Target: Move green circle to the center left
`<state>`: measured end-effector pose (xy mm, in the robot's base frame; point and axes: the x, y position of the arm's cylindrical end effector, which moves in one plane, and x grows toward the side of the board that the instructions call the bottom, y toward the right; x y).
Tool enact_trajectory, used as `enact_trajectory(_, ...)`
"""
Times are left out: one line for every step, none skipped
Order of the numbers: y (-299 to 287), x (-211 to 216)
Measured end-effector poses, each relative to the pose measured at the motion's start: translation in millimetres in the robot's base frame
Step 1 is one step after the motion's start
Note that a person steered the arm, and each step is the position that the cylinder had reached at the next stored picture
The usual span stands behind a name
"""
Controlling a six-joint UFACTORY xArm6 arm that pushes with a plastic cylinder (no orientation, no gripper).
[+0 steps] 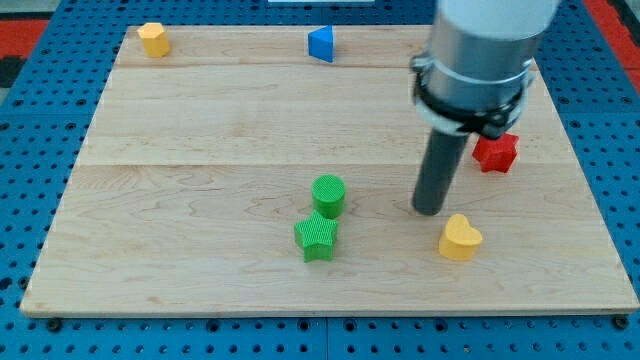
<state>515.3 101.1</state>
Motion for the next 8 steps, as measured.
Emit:
enact_trajectory(6, 24)
enact_trajectory(80, 53)
enact_trajectory(20, 28)
enact_trajectory(-21, -26)
enact_trajectory(-88, -24)
enact_trajectory(-105, -11)
enact_trajectory(-158, 2)
enact_trajectory(-233, -16)
